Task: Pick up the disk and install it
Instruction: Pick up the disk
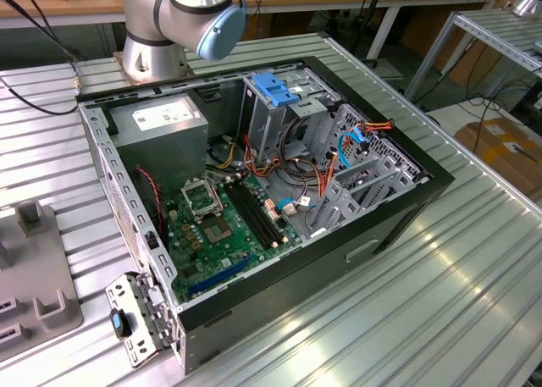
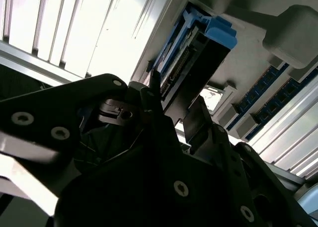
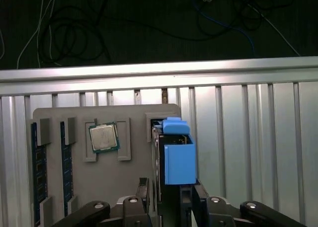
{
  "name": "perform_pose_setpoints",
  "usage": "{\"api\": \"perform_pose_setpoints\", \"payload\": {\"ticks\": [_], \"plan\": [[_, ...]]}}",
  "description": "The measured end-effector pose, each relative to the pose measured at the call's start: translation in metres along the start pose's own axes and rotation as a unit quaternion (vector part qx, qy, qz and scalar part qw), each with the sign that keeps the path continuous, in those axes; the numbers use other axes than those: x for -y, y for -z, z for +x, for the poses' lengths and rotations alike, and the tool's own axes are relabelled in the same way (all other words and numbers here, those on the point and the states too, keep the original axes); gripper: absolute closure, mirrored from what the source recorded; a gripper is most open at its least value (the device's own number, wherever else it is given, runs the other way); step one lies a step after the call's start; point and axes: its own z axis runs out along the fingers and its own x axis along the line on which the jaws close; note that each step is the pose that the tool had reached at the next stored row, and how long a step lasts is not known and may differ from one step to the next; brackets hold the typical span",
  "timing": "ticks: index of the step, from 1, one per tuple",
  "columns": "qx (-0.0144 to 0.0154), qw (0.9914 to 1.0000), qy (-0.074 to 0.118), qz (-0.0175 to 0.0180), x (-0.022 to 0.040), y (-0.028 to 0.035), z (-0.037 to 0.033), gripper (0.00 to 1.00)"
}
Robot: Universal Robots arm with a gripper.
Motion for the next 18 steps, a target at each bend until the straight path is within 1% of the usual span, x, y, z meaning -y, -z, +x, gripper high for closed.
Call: {"api": "perform_pose_setpoints", "payload": {"ticks": [1, 2, 11, 13, 18], "plan": [[0.0000, 1.00000, 0.000, 0.0000, 0.0000, 0.0000, 0.0000, 0.56], [0.0000, 1.00000, 0.000, 0.0000, 0.0000, 0.0000, 0.0000, 0.63], [-0.0001, 1.00000, 0.001, -0.0001, 0.0000, 0.0006, 0.0000, 0.63], [0.0000, 1.00000, 0.001, 0.0000, 0.0000, 0.0006, 0.0000, 0.65], [0.0000, 1.00000, 0.001, 0.0000, 0.0000, 0.0009, 0.0000, 0.65]]}}
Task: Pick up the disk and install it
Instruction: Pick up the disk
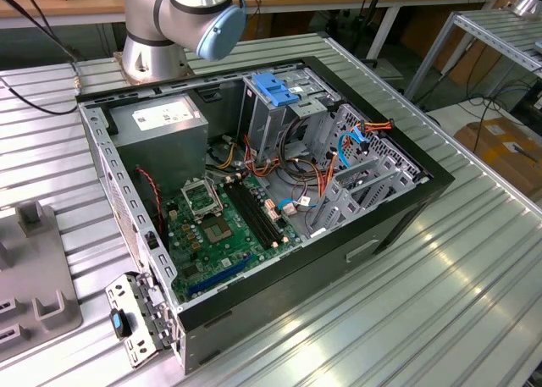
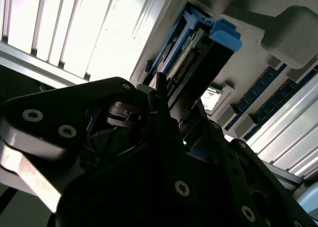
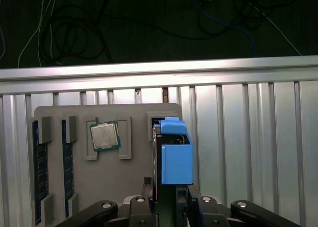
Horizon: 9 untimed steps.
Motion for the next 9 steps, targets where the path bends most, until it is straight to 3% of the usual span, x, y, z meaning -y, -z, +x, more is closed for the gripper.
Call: {"api": "perform_pose_setpoints", "payload": {"ticks": [9], "plan": [[0.0000, 1.00000, 0.000, 0.0000, 0.0000, 0.0004, 0.0000, 0.65]]}}
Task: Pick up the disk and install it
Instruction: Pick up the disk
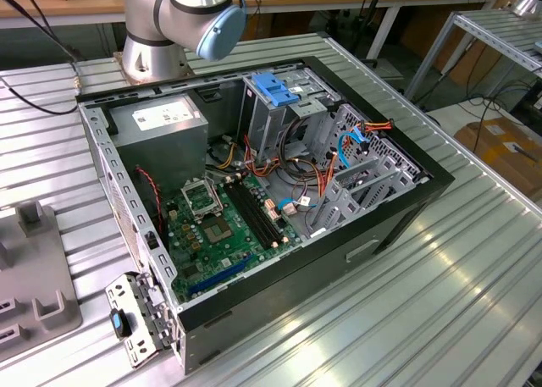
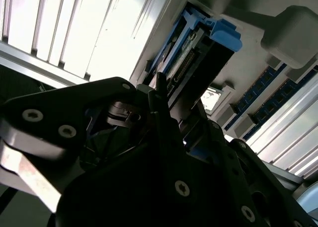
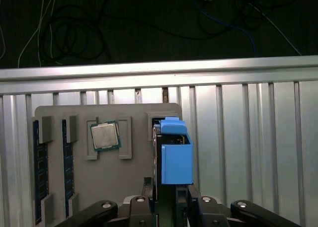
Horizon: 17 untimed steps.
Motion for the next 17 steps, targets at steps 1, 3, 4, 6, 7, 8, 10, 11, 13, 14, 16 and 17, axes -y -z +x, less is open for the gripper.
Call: {"api": "perform_pose_setpoints", "payload": {"ticks": [1, 3, 4, 6, 7, 8, 10, 11, 13, 14, 16, 17], "plan": [[-0.0001, 1.00000, 0.000, -0.0002, 0.0000, 0.0012, 0.0000, 0.65], [0.0000, 1.00000, 0.000, 0.0000, 0.0000, 0.0069, -0.0001, 0.65], [0.0000, 1.00000, 0.000, 0.0000, -0.0001, 0.0089, -0.0001, 0.65], [0.0000, 1.00000, 0.000, -0.0001, -0.0001, 0.0153, -0.0002, 0.65], [0.0000, 1.00000, 0.000, -0.0001, -0.0001, 0.0180, -0.0002, 0.65], [0.0000, 1.00000, 0.000, 0.0000, -0.0001, 0.0236, -0.0003, 0.65], [0.0000, 1.00000, 0.000, 0.0000, -0.0002, 0.0343, -0.0005, 0.65], [0.0000, 1.00000, 0.000, 0.0000, -0.0002, 0.0382, -0.0005, 0.65], [0.0000, 1.00000, 0.000, 0.0000, -0.0002, 0.0462, -0.0006, 0.65], [0.0000, 1.00000, 0.000, 0.0000, -0.0003, 0.0499, -0.0007, 0.65], [0.0000, 1.00000, 0.000, 0.0000, -0.0003, 0.0521, -0.0007, 0.65], [0.0001, 1.00000, 0.000, 0.0002, -0.0003, 0.0521, -0.0007, 0.65]]}}
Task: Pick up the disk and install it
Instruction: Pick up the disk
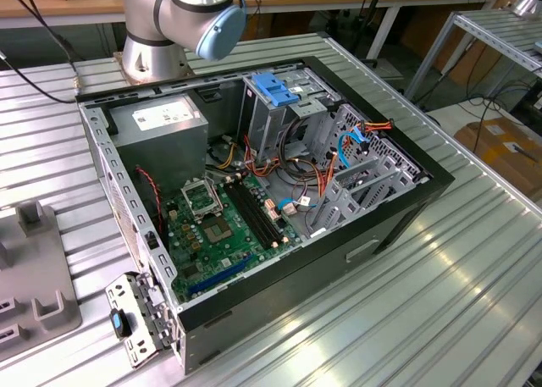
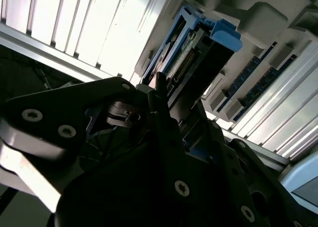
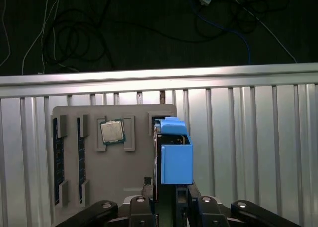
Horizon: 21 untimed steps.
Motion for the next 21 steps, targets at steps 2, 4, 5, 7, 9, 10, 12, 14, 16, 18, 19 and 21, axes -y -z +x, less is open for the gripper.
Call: {"api": "perform_pose_setpoints", "payload": {"ticks": [2, 4, 5, 7, 9, 10, 12, 14, 16, 18, 19, 21], "plan": [[0.0000, 1.00000, 0.000, -0.0002, 0.0000, 0.0003, 0.0000, 0.65], [-0.0001, 1.00000, 0.000, -0.0002, 0.0000, 0.0005, 0.0000, 0.65], [-0.0001, 1.00000, 0.000, -0.0002, 0.0000, 0.0006, 0.0000, 0.65], [-0.0001, 1.00000, 0.000, -0.0002, 0.0000, 0.0008, 0.0000, 0.65], [-0.0001, 1.00000, 0.000, -0.0002, 0.0000, 0.0010, 0.0000, 0.65], [-0.0001, 1.00000, 0.000, -0.0002, 0.0000, 0.0011, 0.0000, 0.65], [-0.0001, 1.00000, 0.000, -0.0001, 0.0000, 0.0013, 0.0000, 0.65], [-0.0001, 1.00000, 0.000, -0.0002, 0.0000, 0.0016, 0.0000, 0.65], [-0.0002, 1.00000, 0.000, -0.0004, 0.0000, 0.0034, -0.0001, 0.65], [-0.0001, 1.00000, 0.000, -0.0002, 0.0000, 0.0091, -0.0001, 0.65], [-0.0001, 1.00000, 0.000, -0.0002, 0.0000, 0.0117, -0.0002, 0.65], [-0.0001, 1.00000, 0.000, -0.0002, -0.0001, 0.0188, -0.0002, 0.65]]}}
